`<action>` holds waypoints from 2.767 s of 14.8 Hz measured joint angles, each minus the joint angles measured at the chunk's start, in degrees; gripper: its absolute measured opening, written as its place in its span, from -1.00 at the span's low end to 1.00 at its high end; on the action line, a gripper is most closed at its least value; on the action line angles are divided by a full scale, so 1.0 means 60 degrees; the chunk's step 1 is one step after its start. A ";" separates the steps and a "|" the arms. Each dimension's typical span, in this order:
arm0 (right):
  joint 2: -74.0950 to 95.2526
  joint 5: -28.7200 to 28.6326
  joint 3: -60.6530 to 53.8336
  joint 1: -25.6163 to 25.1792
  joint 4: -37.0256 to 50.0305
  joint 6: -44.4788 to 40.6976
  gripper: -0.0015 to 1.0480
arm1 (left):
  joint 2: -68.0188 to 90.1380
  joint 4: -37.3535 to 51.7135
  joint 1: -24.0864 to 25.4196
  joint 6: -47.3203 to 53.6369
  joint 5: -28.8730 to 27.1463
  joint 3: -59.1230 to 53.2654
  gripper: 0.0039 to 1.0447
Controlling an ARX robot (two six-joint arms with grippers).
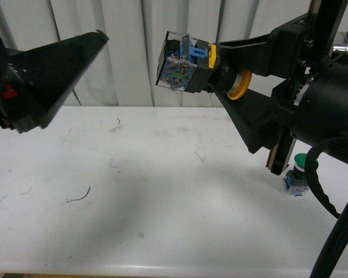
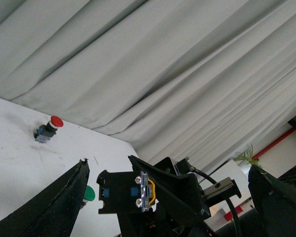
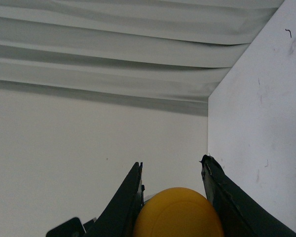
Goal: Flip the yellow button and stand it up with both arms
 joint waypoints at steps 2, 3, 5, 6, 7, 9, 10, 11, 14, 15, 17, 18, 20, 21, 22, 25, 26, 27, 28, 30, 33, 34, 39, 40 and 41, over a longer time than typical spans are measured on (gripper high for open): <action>0.0029 0.0000 0.0022 -0.0040 -0.0004 0.0004 -0.35 | -0.0266 -0.0015 0.0098 0.0084 -0.0047 -0.0153 0.88; 0.0040 0.0000 0.0040 -0.0095 0.0000 0.0004 -0.35 | -0.0521 -0.0015 0.0178 0.0164 -0.0080 -0.0273 0.88; 0.0077 -0.0011 0.0117 -0.0153 0.0011 0.0004 -0.35 | -0.1027 -0.0157 0.0284 0.0284 -0.0160 -0.0470 0.88; 0.0146 -0.0022 0.0226 -0.0211 0.0026 0.0004 -0.35 | -0.1945 -0.1035 0.0525 0.0627 -0.0182 -0.0729 0.88; 0.0197 -0.0018 0.0266 -0.0222 0.0026 0.0004 -0.35 | -0.3027 -0.2255 0.0659 0.1075 -0.0423 -0.1031 0.88; 0.0219 0.0004 0.0284 -0.0262 0.0007 0.0007 -0.35 | -1.0240 -1.0109 -0.0066 0.4524 -0.2575 -0.1151 0.88; 0.0222 0.0040 0.0284 -0.0259 0.0018 0.0007 -0.35 | -1.0557 -1.1438 -0.0863 0.5934 -0.4153 -0.0849 0.88; 0.0222 0.0044 0.0284 -0.0259 0.0000 0.0004 -0.35 | -1.0542 -1.1562 -0.0841 0.6120 -0.4390 -0.0849 0.88; 0.0222 0.0062 0.0313 -0.0248 0.0007 0.0004 -0.35 | -1.1067 -1.2349 -0.0346 0.7960 -0.6714 -0.1151 0.29; 0.0222 0.0062 0.0321 -0.0248 0.0000 0.0004 -0.35 | -1.1191 -1.2353 -0.0117 0.8051 -0.6623 -0.1260 0.20; 0.0230 0.0066 0.0321 -0.0248 0.0004 0.0004 -0.35 | -1.1377 -1.2360 0.0291 0.8204 -0.6328 -0.1410 0.04; 0.0248 0.0066 0.0321 -0.0248 0.0015 0.0004 -0.35 | -1.1453 -1.2360 0.0437 0.8258 -0.6131 -0.1475 -0.04; 0.0262 0.0066 0.0321 -0.0248 0.0029 0.0004 -0.35 | -1.1581 -1.2360 0.0729 0.8349 -0.5807 -0.1596 -0.20; 0.0273 0.0069 0.0321 -0.0248 0.0026 0.0004 -0.35 | -1.1701 -1.2360 0.0954 0.8426 -0.5501 -0.1708 -0.34; 0.0291 0.0073 0.0321 -0.0248 0.0018 0.0004 -0.35 | -1.1843 -1.2364 0.1315 0.8470 -0.5195 -0.1880 -0.55; 0.0324 0.0117 0.0324 -0.0197 0.0011 -0.0004 -0.35 | -1.2604 -1.2371 0.3479 0.8502 -0.2969 -0.2685 -0.97; 0.0339 0.0117 0.0324 -0.0197 0.0011 -0.0004 -0.35 | -1.2794 -1.2284 0.3501 0.8502 -0.2973 -0.2878 -0.97; 0.0390 0.0127 0.0328 -0.0197 0.0026 0.0000 -0.35 | -1.3038 -1.2262 0.3501 0.8506 -0.2973 -0.3166 -0.97; 0.0441 0.0135 0.0331 -0.0197 0.0022 0.0000 -0.35 | -1.3034 -1.2338 0.3501 0.8502 -0.2969 -0.3169 -0.97; 0.0448 0.0146 0.0331 -0.0193 0.0018 -0.0004 -0.35 | -1.3034 -1.2298 0.3501 0.8502 -0.2973 -0.3166 -0.97; 0.0448 0.0142 0.0331 -0.0193 0.0011 -0.0091 -0.35 | -1.3034 -1.2305 0.3501 0.8502 -0.2973 -0.3166 -0.87; 0.0441 0.0142 0.0331 -0.0193 0.0011 -0.0178 -0.35 | -1.3034 -1.2302 0.3501 0.8506 -0.2973 -0.3169 -0.76; -0.0663 0.1035 0.0699 -0.0208 -0.0040 -0.3993 -0.35 | -1.3034 -1.2302 0.3501 0.8502 -0.2973 -0.3166 0.22; -0.1035 0.1708 0.1060 -0.0280 -0.0710 -0.5668 -0.35 | -1.3034 -1.2302 0.3501 0.8502 -0.2973 -0.3169 0.42; -0.1155 0.2484 0.1257 -0.0415 -0.1475 -0.7417 -0.35 | -1.3034 -1.2305 0.3501 0.8502 -0.2973 -0.3166 0.67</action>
